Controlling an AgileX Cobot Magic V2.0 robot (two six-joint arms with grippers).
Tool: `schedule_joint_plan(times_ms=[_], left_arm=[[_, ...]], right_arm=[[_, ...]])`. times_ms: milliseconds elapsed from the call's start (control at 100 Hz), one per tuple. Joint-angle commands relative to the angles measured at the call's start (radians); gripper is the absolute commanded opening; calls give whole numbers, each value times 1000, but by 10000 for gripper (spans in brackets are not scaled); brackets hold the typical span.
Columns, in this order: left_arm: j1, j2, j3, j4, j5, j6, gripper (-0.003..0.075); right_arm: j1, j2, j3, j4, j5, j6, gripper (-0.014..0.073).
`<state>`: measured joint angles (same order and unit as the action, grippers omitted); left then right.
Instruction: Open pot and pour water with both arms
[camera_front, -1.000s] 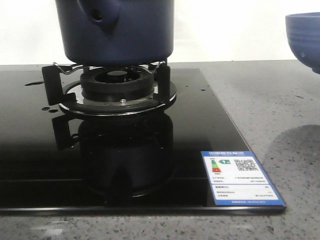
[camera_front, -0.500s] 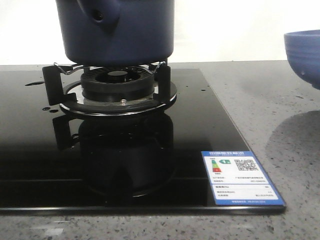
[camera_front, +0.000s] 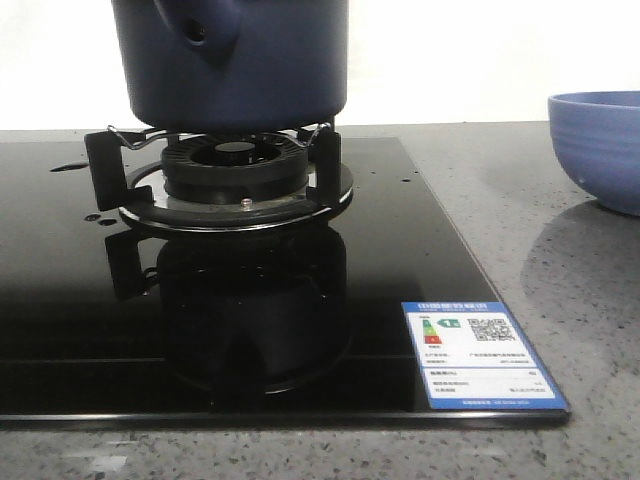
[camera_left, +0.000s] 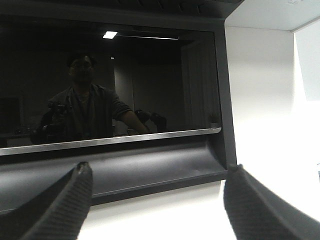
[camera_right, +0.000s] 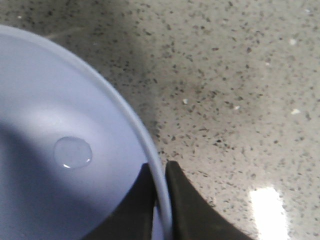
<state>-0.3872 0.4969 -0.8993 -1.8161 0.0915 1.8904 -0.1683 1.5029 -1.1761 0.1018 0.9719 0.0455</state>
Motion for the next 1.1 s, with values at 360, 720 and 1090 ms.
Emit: schedule_joint_plan(times_ms=[360, 720, 1090], left_arm=[[-2, 3, 5, -43, 16, -11, 490], [-2, -13, 156, -43, 16, -64, 165], [-2, -42, 346, -43, 16, -64, -20]], right_arm=[[11, -164, -2, -1, -75, -6, 430], [11, -556, 67, 6, -39, -31, 66], [13, -1315, 518, 6, -406, -80, -62]])
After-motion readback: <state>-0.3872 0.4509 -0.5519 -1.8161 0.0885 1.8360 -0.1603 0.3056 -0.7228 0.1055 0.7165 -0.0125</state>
